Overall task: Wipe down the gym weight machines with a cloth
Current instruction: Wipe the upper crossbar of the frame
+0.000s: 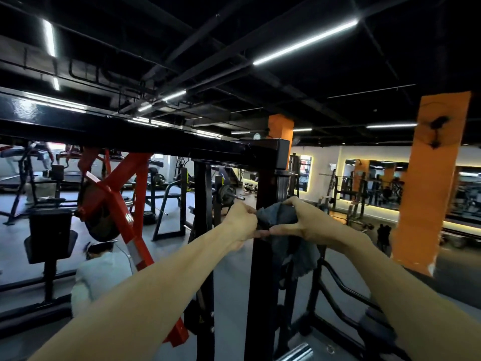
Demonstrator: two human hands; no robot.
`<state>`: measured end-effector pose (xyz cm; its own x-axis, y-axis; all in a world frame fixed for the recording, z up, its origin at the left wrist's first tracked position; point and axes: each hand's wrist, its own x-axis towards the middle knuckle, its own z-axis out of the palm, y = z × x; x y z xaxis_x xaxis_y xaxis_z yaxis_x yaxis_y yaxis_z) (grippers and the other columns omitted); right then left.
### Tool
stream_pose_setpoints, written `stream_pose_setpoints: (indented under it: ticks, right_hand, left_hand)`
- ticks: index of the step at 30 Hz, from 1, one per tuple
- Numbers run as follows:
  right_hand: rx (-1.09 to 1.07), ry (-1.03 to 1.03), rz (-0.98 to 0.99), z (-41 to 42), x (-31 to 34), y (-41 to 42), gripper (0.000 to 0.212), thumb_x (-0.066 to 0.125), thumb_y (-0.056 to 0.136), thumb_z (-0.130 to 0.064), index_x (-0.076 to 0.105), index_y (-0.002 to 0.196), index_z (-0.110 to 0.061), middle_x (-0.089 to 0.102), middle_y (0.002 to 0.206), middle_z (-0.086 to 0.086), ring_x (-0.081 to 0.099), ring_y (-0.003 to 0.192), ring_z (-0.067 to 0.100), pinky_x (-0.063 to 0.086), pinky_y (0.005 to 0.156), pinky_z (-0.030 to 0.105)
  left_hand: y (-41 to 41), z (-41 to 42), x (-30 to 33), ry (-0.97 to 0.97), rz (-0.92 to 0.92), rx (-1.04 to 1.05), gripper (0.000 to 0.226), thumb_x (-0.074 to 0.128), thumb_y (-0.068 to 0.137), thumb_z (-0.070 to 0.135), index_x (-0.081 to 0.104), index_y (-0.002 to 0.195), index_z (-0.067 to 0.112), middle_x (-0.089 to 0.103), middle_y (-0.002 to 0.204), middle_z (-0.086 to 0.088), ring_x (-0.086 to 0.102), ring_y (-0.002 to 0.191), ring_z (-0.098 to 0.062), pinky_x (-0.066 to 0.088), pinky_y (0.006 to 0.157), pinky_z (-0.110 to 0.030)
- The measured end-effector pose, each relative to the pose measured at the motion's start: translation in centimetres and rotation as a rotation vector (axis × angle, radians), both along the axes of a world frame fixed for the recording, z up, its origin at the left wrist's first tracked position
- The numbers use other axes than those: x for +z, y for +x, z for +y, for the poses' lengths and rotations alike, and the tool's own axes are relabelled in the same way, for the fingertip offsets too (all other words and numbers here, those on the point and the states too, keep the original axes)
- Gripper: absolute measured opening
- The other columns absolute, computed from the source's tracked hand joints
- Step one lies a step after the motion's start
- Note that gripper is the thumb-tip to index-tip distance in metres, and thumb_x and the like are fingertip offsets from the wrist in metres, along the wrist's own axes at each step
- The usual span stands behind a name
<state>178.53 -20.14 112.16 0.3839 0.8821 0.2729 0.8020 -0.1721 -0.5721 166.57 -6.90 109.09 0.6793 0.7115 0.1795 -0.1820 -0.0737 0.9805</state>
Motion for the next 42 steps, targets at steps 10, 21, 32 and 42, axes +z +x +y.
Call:
stream_pose_setpoints:
  ticks: [10, 21, 32, 42]
  right_hand:
    - [-0.241, -0.13, -0.298, -2.0, -0.1, -1.2, 0.014, 0.084, 0.08, -0.026, 0.07, 0.082, -0.024, 0.063, 0.095, -0.006, 0.062, 0.098, 0.013, 0.047, 0.075, 0.024]
    - [-0.694, 0.328, -0.409, 0.5, 0.3, -1.7, 0.012, 0.06, 0.087, -0.018, 0.07, 0.08, -0.017, 0.065, 0.07, 0.003, 0.065, 0.065, 0.022, 0.06, 0.061, 0.04]
    - [-0.612, 0.85, 0.338, 6.7, 1.1, -0.6, 0.024, 0.061, 0.095, -0.008, 0.059, 0.118, -0.006, 0.065, 0.105, 0.008, 0.057, 0.092, 0.018, 0.049, 0.078, 0.03]
    - [-0.253, 0.473, 0.503, 6.9, 1.6, 0.9, 0.023, 0.045, 0.105, -0.025, 0.065, 0.109, -0.016, 0.068, 0.091, 0.009, 0.063, 0.074, 0.024, 0.052, 0.065, 0.038]
  left_hand:
    - [-3.6, 0.6, -3.4, 0.164, 0.169, -0.247, 0.016, 0.075, 0.092, 0.019, 0.065, 0.096, 0.006, 0.069, 0.096, -0.013, 0.067, 0.083, -0.023, 0.053, 0.055, -0.027]
    - [0.9, 0.6, 0.2, 0.154, -0.15, 0.195, 0.008, 0.065, 0.099, 0.011, 0.072, 0.095, 0.01, 0.072, 0.098, -0.009, 0.072, 0.085, -0.022, 0.062, 0.078, -0.033]
    - [7.4, 0.2, 2.7, 0.194, -0.299, 0.551, 0.009, 0.062, 0.097, 0.009, 0.057, 0.102, 0.013, 0.06, 0.111, -0.008, 0.06, 0.103, -0.026, 0.05, 0.092, -0.04]
    - [7.7, 0.3, -2.7, 0.871, -0.122, 0.398, 0.072, 0.05, 0.102, 0.006, 0.014, 0.162, 0.023, 0.005, 0.17, 0.01, 0.028, 0.151, -0.016, 0.036, 0.119, -0.037]
